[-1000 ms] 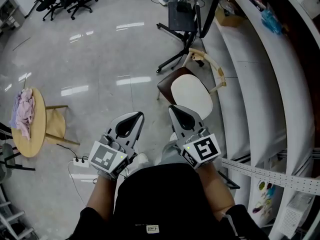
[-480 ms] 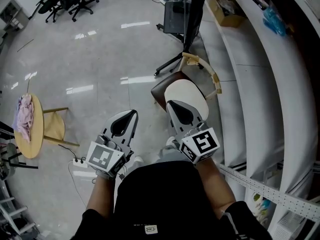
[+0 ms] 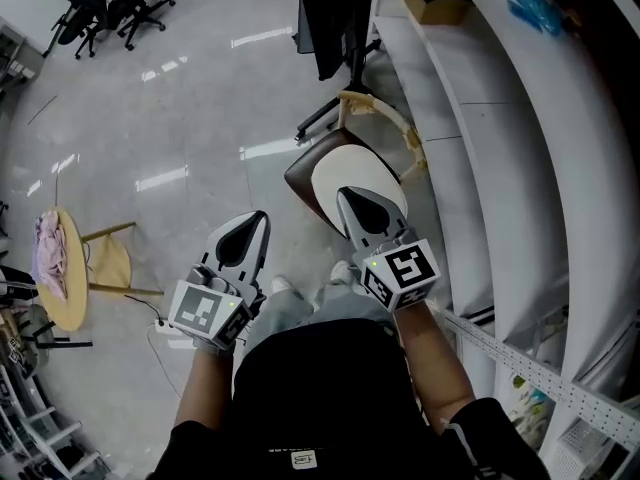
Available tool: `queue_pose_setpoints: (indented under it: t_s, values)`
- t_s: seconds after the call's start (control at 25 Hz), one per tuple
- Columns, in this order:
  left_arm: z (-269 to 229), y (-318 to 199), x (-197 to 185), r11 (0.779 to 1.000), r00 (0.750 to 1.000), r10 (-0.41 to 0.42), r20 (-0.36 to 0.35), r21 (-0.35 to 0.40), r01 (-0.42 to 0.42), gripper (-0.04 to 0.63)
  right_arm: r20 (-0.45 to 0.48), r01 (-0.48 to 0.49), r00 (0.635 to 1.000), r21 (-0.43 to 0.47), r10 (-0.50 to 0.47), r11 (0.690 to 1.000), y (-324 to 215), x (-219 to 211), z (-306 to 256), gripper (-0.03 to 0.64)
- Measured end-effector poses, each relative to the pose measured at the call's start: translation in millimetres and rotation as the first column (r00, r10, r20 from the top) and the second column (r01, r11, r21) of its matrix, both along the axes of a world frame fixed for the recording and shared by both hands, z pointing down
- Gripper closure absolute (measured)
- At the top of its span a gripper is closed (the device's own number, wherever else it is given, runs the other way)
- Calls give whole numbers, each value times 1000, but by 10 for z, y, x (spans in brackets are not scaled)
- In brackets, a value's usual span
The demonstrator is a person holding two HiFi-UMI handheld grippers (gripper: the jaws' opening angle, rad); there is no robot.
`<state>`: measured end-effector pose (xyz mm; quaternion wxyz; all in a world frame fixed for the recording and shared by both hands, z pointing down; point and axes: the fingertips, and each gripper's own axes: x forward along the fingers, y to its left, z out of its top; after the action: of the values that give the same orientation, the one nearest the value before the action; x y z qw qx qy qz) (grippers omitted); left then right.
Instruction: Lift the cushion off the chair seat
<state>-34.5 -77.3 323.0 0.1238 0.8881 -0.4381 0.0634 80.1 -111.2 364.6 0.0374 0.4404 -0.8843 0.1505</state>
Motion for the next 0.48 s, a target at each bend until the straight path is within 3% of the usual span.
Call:
queue_pose_setpoints:
  t_s: [0.24,0.48]
  values:
    - [211,-150,194,996,998,68,8,-55,-68,581,-33,-120,993,-76,117,990,-37,418,369,603]
    - [431,-375,471,976,979,202,18,-84,-199,580,-79,-263,964,-149,254,953,-64,797,786,603]
